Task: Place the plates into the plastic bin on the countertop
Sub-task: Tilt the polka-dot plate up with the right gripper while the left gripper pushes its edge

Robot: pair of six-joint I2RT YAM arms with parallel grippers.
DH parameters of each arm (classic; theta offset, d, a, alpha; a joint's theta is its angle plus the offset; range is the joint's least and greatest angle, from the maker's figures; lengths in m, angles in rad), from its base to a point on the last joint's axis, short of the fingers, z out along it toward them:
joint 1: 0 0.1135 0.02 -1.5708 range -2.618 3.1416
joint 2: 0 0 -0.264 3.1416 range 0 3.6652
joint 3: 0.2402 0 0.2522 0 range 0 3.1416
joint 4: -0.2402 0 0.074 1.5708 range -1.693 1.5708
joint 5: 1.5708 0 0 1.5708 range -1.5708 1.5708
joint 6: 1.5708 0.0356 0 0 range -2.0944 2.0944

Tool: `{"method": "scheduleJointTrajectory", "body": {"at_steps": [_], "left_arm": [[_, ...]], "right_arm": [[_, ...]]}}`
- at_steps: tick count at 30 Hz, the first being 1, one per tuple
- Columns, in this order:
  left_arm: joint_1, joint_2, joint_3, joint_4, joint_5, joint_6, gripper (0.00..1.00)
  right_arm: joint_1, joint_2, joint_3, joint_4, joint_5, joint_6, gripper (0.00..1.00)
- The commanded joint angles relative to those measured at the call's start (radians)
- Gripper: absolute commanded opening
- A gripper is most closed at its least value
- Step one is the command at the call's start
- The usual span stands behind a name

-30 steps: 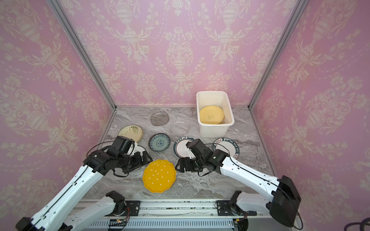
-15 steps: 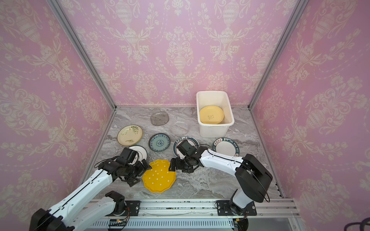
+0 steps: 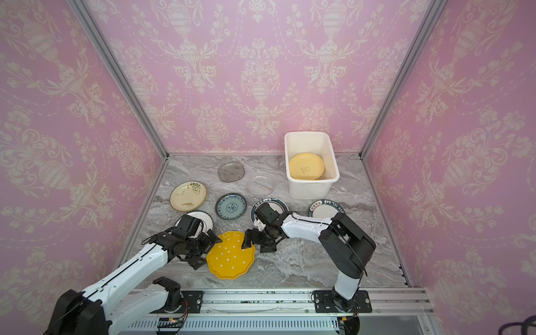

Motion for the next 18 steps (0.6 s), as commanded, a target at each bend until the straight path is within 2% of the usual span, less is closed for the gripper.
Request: {"method": "scheduleJointTrajectory", "body": {"at_steps": [1, 11, 18], "left_arm": [[0.009, 0.02, 0.014, 0.028, 0.022, -0.009, 0.99], [0.009, 0.073, 0.025, 0.102, 0.085, -0.002, 0.99], [0.008, 0.069, 0.021, 0.131, 0.102, -0.012, 0.99]], "right_arm": [[-0.006, 0.026, 0.006, 0.079, -0.08, 0.036, 0.9], [-0.016, 0.056, -0.063, 0.335, -0.204, 0.141, 0.85], [-0.014, 0.008, -0.1, 0.495, -0.226, 0.192, 0.79]]}}
